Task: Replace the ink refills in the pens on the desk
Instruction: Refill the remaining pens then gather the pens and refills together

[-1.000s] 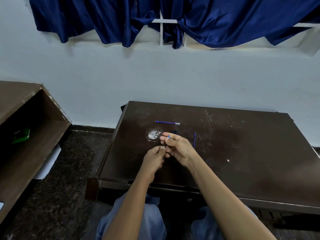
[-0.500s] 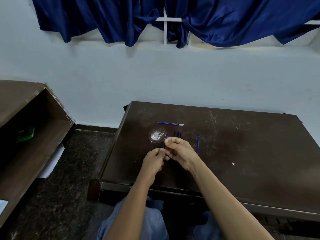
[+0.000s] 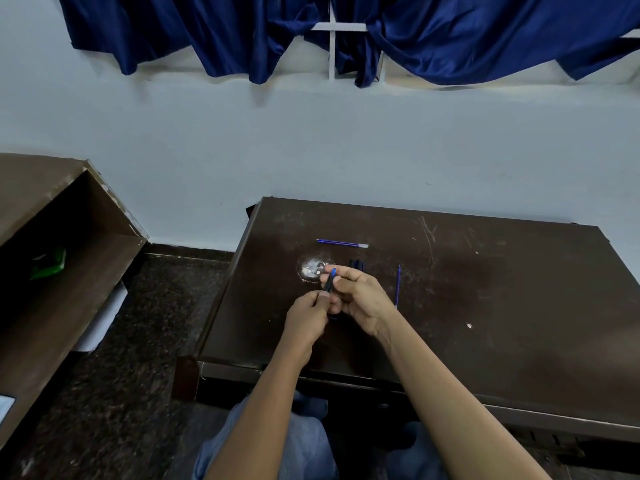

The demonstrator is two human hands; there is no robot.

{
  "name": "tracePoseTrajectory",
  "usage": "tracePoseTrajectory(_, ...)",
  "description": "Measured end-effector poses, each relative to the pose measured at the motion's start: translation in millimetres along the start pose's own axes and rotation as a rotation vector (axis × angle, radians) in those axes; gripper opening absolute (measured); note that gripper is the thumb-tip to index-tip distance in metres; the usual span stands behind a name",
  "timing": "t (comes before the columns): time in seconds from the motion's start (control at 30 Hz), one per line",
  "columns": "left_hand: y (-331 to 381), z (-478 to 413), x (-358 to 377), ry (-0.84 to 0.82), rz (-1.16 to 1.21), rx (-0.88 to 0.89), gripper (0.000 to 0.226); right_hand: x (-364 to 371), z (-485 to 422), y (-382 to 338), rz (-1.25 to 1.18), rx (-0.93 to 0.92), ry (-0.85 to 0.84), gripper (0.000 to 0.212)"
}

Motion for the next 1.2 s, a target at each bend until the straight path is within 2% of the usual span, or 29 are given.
tracePoseTrajectory(0.13, 2.6, -2.5, -1.4, 0.000, 0.003, 0.010, 0.024, 2.2, 0.8, -1.1, -0.011, -0.005, -0.023, 0.017)
tracePoseTrajectory(0.23, 6.8, -5.3, -1.0, -0.010, -0.028, 0.012, 0.024, -2.1, -3.0, 0.8, 0.020, -0.018, 0.032, 0.013)
tracePoseTrajectory(0.37, 10.1, -8.5, 1.4, -0.021, -0.052, 0.016, 0.025, -4.4, -10.0, -0.4, -0.010, -0.012, 0.059, 0.023)
tracePoseTrajectory(0.5, 13.0, -12.9, 3.2, -0.035, -0.057, 0.023, 0.026, -3.5, -10.5, 1.5, 0.013, -0.026, 0.052, 0.008)
tracePoseTrajectory(0.67, 16.7, -20.4, 4.7, -0.028, -0.062, 0.023, 0.027, -6.9, -15.5, 3.7, -0.045, -0.032, 0.214, 0.020)
tracePoseTrajectory(0.8, 18.0, -24.5, 4.7, -0.034, -0.066, 0.029, 0.027, -1.7, -16.7, 1.0, -0.013, -0.037, 0.124, 0.010)
tracePoseTrajectory(1.03, 17.1, -30.0, 4.6, -0.038, -0.090, 0.020, 0.026, -1.8, -23.1, 5.1, -0.085, -0.014, 0.207, 0.023)
tracePoseTrajectory(1.2, 16.5, -32.1, 4.8, -0.064, -0.091, 0.006, 0.025, -1.7, -24.6, 8.7, -0.074, -0.028, 0.201, 0.018)
Point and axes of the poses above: each hand's wrist, its own z-axis away from the middle knuckle, its own x-axis out of the palm, y = z × x, the point moved 3 cm from there along -z, towards the middle knuckle, and after that the axes turned 14 degrees about -x, right-handed, at the moved point
